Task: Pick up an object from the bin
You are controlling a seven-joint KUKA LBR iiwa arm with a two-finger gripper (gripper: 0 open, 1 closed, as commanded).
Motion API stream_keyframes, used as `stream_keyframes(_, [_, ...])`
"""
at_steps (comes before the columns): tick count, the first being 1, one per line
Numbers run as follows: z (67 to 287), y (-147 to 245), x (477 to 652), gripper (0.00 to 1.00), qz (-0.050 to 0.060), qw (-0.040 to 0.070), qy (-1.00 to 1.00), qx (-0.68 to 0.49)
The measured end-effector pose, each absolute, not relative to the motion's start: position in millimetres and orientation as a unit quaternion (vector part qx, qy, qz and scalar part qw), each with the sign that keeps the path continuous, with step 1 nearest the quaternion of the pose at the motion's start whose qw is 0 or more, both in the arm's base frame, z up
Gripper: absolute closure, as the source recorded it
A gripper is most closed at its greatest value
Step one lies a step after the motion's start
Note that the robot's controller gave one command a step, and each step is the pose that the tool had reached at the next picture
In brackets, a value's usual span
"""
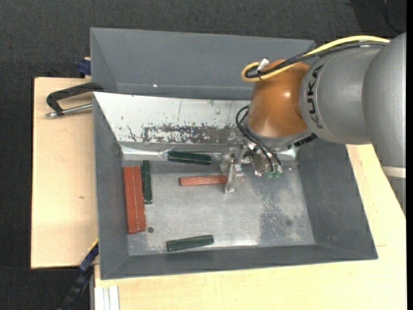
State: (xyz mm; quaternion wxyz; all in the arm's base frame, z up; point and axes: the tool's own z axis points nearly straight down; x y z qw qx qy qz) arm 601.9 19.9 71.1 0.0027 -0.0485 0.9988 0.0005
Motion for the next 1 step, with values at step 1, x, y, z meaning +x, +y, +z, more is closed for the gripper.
stream_keyframes(1, [219.0, 1.9, 569.6, 1.00, 0.001, 0.003, 1.000, -0.026])
